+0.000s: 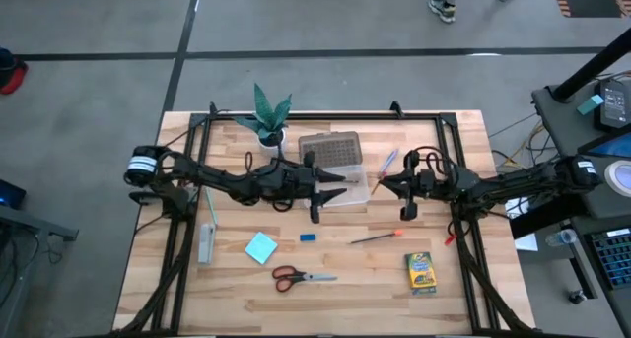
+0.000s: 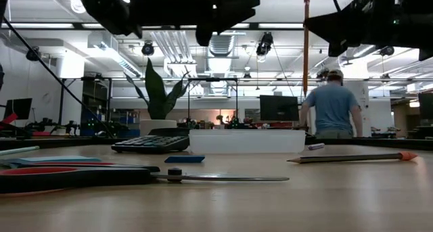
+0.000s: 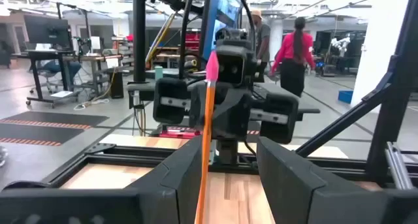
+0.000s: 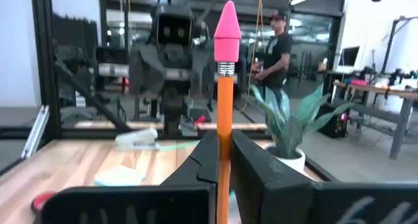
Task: Pack school essentials
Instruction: Put the yellow pencil into the supplies box
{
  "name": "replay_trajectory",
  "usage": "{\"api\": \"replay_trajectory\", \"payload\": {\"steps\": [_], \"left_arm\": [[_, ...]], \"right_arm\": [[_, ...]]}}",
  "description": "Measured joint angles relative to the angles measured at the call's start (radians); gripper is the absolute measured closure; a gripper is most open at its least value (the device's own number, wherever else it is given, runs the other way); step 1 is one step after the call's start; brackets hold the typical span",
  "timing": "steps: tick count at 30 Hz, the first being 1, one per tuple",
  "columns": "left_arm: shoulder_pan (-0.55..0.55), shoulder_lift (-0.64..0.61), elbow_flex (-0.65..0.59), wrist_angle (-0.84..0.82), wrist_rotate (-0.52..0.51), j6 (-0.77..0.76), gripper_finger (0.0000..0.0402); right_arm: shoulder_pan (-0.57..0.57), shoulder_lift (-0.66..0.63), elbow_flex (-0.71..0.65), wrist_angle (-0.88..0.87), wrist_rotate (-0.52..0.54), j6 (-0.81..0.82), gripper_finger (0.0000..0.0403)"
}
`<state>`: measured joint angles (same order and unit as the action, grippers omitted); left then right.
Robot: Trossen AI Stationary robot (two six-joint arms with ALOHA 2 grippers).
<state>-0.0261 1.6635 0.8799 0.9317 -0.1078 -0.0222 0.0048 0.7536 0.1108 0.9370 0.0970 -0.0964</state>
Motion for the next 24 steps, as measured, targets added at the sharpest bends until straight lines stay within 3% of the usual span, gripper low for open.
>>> {"api": "replay_trajectory", "payload": {"steps": [6, 16, 24], "left_arm": [[-0.001, 0.048, 0.051, -0.017, 0.034, -0.051, 0.0269], [-0.001, 0.141, 0.149, -0.061, 0.039, -0.059, 0.0212], [0.001, 0.256, 0.243, -0.06, 0.079, -0.077, 0.0206]], "right_arm": [[0.0, 0.0, -0.003, -0.001, -0.09, 0.05, 0.039], [0.0, 0.0, -0.003, 0.002, -0.131, 0.086, 0.039], [0.0, 0.0, -0.003, 0.021, -0.154, 0.099, 0.039]]}}
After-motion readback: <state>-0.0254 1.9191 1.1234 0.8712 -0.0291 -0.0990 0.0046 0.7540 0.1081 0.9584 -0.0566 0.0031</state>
